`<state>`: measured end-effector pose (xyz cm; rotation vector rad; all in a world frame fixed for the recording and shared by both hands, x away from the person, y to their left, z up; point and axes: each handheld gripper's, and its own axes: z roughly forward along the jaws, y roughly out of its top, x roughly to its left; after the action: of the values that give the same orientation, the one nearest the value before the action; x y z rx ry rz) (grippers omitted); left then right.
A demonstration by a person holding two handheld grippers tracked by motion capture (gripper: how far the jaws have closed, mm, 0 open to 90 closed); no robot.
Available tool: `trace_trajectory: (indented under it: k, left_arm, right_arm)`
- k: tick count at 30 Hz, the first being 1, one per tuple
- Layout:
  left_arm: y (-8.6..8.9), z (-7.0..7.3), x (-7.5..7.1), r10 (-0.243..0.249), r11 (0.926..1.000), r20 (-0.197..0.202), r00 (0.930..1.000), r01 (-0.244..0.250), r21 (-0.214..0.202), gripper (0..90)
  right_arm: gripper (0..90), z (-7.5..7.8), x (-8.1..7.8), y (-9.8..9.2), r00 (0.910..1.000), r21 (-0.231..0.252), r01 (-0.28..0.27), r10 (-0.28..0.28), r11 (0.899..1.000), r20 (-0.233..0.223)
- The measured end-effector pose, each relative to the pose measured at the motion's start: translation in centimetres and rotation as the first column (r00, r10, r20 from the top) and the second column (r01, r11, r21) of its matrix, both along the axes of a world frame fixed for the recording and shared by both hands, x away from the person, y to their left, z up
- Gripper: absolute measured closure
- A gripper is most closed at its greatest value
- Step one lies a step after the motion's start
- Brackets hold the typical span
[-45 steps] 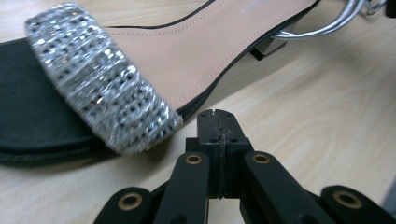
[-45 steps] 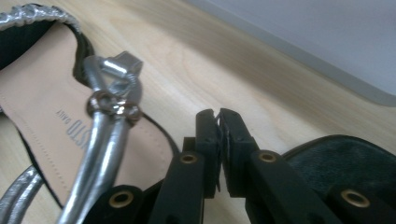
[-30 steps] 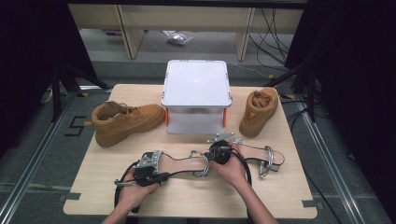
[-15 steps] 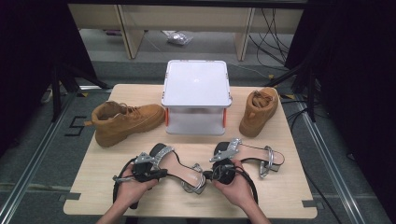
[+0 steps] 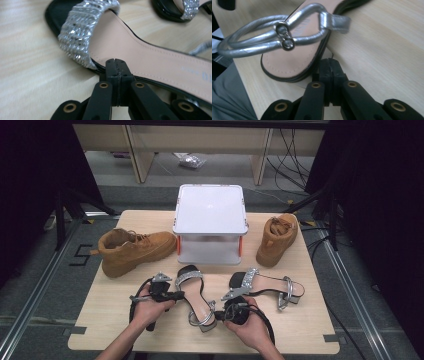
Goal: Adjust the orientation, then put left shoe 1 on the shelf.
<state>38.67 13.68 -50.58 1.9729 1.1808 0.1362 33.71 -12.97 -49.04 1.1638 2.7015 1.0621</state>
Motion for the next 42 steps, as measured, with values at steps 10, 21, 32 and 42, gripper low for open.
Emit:
trace_trajectory:
  k: [10, 21, 32, 42]
  left_arm:
    - [-0.2, -0.1, 1.0, 0.006, 0.9999, 0.005, 1.0, -0.006, -0.013, 89.5]
    - [0.9, 0.9, -0.5, 0.005, 0.9968, 0.153, 0.9883, 0.008, -0.08, 86.3]
    - [2.2, 3.7, -0.8, 0.039, 0.9942, 0.271, 0.9618, -0.01, -0.107, 72.7]
    - [2.8, 4.8, -0.5, 0.062, 0.9912, 0.314, 0.9476, -0.022, -0.13, 70.7]
  right_arm:
    - [89.1, -0.3, -0.1, 1.3, 0.999, 0.039, -0.043, 0.043, 0.998, -0.013]
    - [75.1, 0.2, 0.4, -0.2, 0.9985, 0.075, 0.032, -0.029, 0.997, -0.046]
    - [61.2, 0.2, 1.0, -2.8, 0.9868, 0.142, 0.153, -0.143, 0.978, -0.077]
    - [55.1, 0.9, 0.9, -2.6, 0.9798, 0.153, 0.195, -0.185, 0.969, -0.076]
